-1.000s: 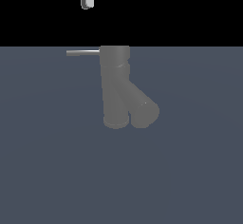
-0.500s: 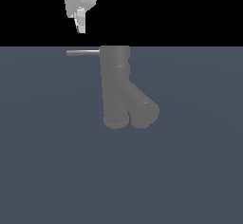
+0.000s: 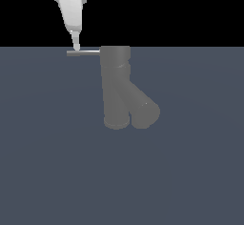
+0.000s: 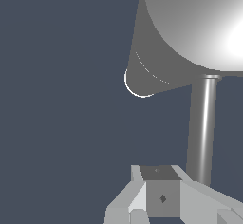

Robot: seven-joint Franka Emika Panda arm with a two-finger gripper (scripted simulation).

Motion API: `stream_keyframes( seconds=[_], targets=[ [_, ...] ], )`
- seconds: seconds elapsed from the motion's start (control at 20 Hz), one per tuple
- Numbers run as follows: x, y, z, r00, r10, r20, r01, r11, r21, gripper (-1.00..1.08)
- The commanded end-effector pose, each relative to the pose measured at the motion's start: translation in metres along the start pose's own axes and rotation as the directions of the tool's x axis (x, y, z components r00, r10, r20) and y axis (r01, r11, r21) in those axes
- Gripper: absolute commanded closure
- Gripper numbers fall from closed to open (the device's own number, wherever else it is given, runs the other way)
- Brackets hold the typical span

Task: Turn on the faucet by rotating a designated handle.

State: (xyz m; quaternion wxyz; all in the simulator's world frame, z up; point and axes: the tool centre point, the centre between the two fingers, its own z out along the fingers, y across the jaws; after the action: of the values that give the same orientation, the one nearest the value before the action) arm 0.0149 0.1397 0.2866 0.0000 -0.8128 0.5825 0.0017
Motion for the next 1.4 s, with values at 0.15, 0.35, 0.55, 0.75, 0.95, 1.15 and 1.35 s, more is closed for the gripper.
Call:
stream_keyframes(
  seconds=[0.15,0.35,0.55,0.75,0.95,1.15,1.35],
  targets=[
    [-0.006,-0.009,0.013,0.999,0.050,-0.002,-0.050,0.999,0.002,1.08],
    [-0.007,-0.011,0.017,0.998,0.063,-0.003,-0.063,0.998,0.002,1.08],
    [-0.007,-0.011,0.017,0.998,0.064,-0.003,-0.064,0.998,0.002,1.08],
    [-0.007,-0.002,0.017,0.998,0.063,-0.003,-0.063,0.998,0.002,1.08],
    [-0.007,0.010,0.017,0.998,0.063,-0.003,-0.063,0.998,0.002,1.08],
    [-0.008,0.022,0.017,0.998,0.063,-0.003,-0.063,0.998,0.002,1.08],
    [-0.008,0.035,0.017,0.998,0.063,-0.003,-0.063,0.998,0.002,1.08]
  ],
)
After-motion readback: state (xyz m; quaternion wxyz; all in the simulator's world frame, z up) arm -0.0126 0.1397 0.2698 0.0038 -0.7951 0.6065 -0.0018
